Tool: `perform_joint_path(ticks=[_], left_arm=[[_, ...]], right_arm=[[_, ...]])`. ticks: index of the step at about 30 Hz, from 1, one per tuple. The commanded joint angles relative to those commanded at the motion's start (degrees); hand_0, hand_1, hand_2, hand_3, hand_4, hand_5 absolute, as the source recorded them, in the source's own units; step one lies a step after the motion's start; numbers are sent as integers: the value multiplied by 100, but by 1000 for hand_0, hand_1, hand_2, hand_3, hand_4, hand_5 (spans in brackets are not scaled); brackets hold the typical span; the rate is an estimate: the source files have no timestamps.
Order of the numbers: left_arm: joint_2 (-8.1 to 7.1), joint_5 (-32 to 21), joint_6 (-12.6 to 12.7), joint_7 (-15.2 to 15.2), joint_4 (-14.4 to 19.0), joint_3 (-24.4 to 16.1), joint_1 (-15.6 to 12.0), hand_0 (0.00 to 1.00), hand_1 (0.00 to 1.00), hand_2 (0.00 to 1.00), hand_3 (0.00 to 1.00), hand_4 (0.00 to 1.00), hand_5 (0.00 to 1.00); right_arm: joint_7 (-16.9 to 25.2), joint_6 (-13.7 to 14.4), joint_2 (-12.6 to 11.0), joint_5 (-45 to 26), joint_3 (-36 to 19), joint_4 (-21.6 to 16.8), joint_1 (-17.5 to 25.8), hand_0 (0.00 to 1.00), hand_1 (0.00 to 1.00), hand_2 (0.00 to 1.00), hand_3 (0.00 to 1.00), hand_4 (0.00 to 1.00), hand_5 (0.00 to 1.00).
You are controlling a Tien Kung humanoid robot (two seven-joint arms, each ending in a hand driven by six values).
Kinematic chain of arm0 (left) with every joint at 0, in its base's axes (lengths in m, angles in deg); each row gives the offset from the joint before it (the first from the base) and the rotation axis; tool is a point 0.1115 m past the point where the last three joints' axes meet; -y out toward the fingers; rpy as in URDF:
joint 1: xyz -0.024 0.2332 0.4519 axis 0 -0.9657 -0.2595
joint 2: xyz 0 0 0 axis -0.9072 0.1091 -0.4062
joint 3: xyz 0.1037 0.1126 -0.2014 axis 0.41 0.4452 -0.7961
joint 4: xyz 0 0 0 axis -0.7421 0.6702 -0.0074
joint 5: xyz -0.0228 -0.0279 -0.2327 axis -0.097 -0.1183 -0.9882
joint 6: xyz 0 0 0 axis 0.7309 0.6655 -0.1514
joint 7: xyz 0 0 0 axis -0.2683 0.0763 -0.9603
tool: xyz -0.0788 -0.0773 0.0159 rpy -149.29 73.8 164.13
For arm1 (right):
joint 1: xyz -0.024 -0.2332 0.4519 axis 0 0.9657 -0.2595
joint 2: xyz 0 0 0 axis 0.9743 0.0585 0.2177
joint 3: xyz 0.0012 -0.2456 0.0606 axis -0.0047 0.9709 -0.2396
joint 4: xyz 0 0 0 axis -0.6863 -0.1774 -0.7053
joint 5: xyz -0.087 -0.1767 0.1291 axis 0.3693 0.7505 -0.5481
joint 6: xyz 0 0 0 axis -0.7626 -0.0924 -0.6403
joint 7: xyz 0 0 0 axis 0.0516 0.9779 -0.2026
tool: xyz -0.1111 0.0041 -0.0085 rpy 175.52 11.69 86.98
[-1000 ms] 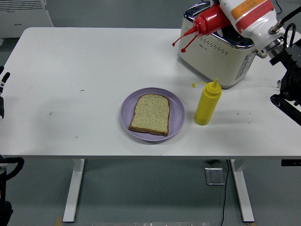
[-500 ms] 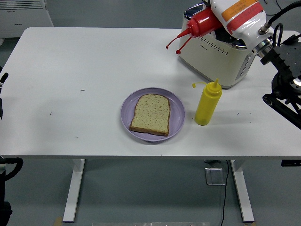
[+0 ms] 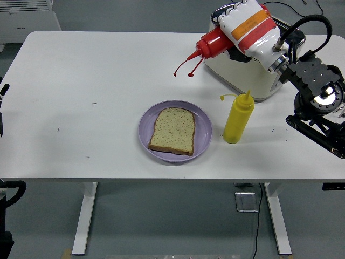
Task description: Pick up the cup,pour liquid into bread,place the cup on the desk
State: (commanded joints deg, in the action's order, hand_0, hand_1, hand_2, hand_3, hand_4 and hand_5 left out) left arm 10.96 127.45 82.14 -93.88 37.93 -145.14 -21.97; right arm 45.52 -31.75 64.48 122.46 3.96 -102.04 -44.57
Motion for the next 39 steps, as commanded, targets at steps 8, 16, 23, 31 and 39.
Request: perform_joint_path(ticks=[8, 16, 23, 31, 39], left_arm=[[6, -3, -3, 2, -3, 30, 15, 716, 755, 789, 702, 662, 998], [9, -1, -4, 2, -5, 49, 3, 716, 755, 789, 702, 662, 998], [7, 0, -4, 3, -8, 71, -21, 716, 754, 789, 702, 662, 998], [8, 2, -4, 2, -16, 124, -33, 715, 754, 789, 702, 662, 998], [10, 5, -5, 2, -23, 157, -37, 715, 754, 789, 702, 662, 998]], right_arm=[[610, -80, 67, -1653, -965, -534, 558, 14, 130, 277, 360, 590, 244], [1295, -1537, -116, -3552, -2283, -720, 1288, 17, 139, 282, 365, 590, 241], [1326, -2066, -270, -5243, -3150, -792, 1873, 17, 137, 283, 366, 587, 242], [1403, -2265, -316, -7180, -3892, -778, 2510, 17, 138, 283, 365, 584, 249], [1498, -2238, -242, -9091, -4239, -697, 3109, 21, 136, 284, 366, 588, 260]])
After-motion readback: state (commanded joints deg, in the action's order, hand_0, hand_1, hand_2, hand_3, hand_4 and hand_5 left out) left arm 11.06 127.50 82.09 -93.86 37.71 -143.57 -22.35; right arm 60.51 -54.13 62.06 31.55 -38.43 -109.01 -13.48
